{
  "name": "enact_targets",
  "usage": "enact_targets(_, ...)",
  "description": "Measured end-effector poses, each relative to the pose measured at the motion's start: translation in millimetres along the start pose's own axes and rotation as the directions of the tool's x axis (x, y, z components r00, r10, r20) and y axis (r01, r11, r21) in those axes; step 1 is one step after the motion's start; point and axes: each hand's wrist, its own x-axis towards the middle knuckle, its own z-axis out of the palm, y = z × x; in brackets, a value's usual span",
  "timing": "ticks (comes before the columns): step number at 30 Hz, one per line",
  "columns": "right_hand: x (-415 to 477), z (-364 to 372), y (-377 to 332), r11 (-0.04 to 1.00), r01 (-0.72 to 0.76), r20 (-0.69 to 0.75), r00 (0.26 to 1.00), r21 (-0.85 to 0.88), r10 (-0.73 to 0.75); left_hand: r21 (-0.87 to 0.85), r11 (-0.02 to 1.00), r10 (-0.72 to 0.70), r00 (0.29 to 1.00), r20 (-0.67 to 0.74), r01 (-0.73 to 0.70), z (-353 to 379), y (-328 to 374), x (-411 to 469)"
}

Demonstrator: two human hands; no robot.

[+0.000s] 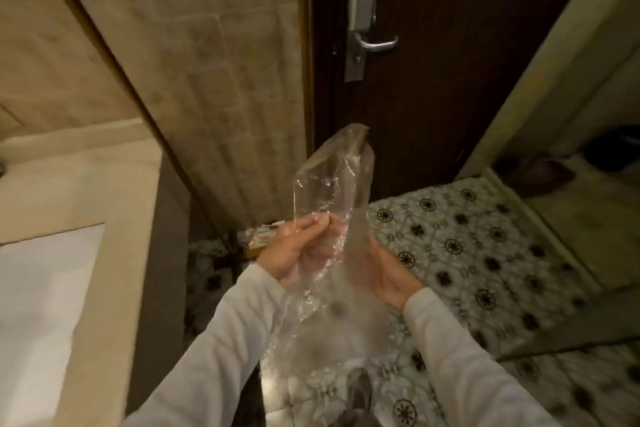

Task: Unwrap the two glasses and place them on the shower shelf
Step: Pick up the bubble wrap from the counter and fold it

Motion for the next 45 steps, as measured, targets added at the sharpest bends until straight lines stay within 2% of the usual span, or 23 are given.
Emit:
enact_targets(3,3,-43,-33,0.992,0.070,-0.007,0.998,0.104,-0.069,0.035,0.999,-0.013,0.999,-0.052,0.015,22,2,37)
enact_targets(5,1,-72,-56,0.981,0.149,-0.082,0.987,0.126,-0.139,0.178,0.984,-0.015,0.996,-0.085,0.030,22,8,58)
enact_targets(8,-11,-117,-87,0.966,0.254,-0.219,0.941,-0.044,-0.257,0.489,0.872,0.084,0.975,-0.206,0.028,18,15,93)
enact_targets(10,-21,-138,-103,0.950,0.260,-0.226,0.928,-0.172,-0.295,0.511,0.859,0.151,0.955,-0.254,0.000,24,19,116)
enact_targets(14,-30,-177,-130,0.954,0.249,-0.224,0.933,-0.167,-0.283,0.550,0.834,0.146,0.978,-0.148,-0.041,71,12,158)
enact_targets(18,-40,-210,-160,0.925,0.332,-0.352,0.856,-0.185,-0.378,0.485,0.875,0.012,1.000,0.008,-0.014,117,4,187)
enact_targets(21,-58,-237,-172,0.927,0.338,-0.303,0.877,-0.162,-0.373,0.514,0.855,0.073,0.997,0.028,-0.077,130,1,217)
enact_targets(23,-69,-255,-177,0.924,0.330,-0.332,0.864,-0.195,-0.378,0.499,0.863,0.049,0.997,0.066,-0.076,140,-2,239)
enact_targets(26,-78,-277,-183,0.901,0.338,-0.420,0.801,-0.271,-0.427,0.533,0.844,-0.023,0.989,0.147,-0.059,160,-7,273)
enact_targets(31,-83,-299,-207,0.887,0.372,-0.504,0.731,-0.272,-0.461,0.509,0.860,-0.152,0.936,0.317,-0.033,200,2,333)
enact_targets(35,-75,-317,-239,0.875,0.393,-0.599,0.640,-0.282,-0.481,0.542,0.834,-0.168,0.890,0.424,-0.100,229,25,399)
enact_targets(40,-66,-340,-300,0.789,0.483,-0.702,0.406,-0.379,-0.585,0.429,0.899,-0.107,0.908,0.405,-0.085,263,72,487)
enact_targets(42,-55,-349,-319,0.772,0.499,-0.721,0.353,-0.394,-0.596,0.435,0.900,-0.184,0.878,0.441,-0.030,285,82,517)
enact_targets(45,-34,-354,-345,0.754,0.479,-0.724,0.300,-0.449,-0.621,0.560,0.828,-0.353,0.806,0.475,0.033,325,84,550)
